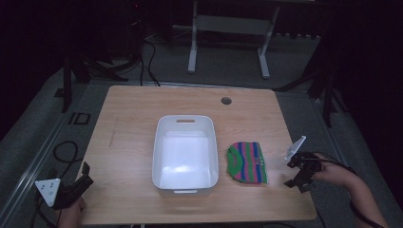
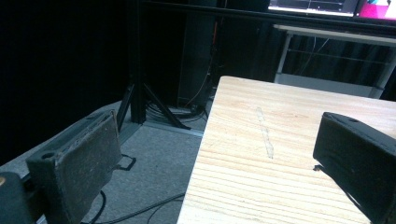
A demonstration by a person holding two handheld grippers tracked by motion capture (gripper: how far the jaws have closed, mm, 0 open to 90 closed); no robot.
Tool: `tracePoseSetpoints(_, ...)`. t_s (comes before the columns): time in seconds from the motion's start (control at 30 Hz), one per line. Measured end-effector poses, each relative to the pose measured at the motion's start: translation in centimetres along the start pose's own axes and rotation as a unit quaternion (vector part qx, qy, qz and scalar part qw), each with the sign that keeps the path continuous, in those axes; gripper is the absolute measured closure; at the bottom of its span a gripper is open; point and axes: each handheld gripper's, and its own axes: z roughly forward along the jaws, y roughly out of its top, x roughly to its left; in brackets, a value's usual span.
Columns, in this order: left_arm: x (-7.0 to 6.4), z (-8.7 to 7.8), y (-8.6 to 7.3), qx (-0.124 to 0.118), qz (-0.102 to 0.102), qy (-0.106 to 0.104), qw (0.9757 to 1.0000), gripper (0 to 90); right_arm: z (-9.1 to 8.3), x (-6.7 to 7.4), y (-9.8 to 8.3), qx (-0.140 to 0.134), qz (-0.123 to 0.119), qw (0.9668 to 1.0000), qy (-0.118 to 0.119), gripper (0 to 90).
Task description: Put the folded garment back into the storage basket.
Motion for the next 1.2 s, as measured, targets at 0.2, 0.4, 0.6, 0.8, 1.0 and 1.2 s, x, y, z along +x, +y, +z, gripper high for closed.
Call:
tracePoseSetpoints(0.2,0.0,0.0,0.0,0.0,-0.001,-0.001,1.0,1.4,-0.3,-0.1,2.3,0.021,-0.027,0.9994,0.006,14.4)
tracePoseSetpoints(0.4,0.0,0.0,0.0,0.0,-0.002,-0.002,1.0,1.4,-0.7,0.2,4.6,0.028,-0.065,0.9975,0.0,13.6)
tracePoseSetpoints(0.6,0.0,0.0,0.0,-0.001,-0.002,-0.003,1.0,1.4,-0.7,0.5,7.2,0.037,-0.085,0.9957,-0.003,14.5)
tracePoseSetpoints(0.8,0.1,0.0,0.0,-0.001,-0.003,-0.005,1.0,1.4,0.0,0.7,9.5,0.044,-0.127,0.9909,-0.009,22.2)
tracePoseSetpoints(1.0,0.0,0.0,0.0,-0.002,-0.003,-0.007,1.0,1.4,1.1,1.0,11.5,0.052,-0.161,0.9857,-0.006,25.0)
tracePoseSetpoints(1.2,0.1,-0.1,0.0,-0.003,-0.003,-0.007,1.0,1.4,2.3,1.1,13.3,0.061,-0.182,0.9813,-0.002,27.0)
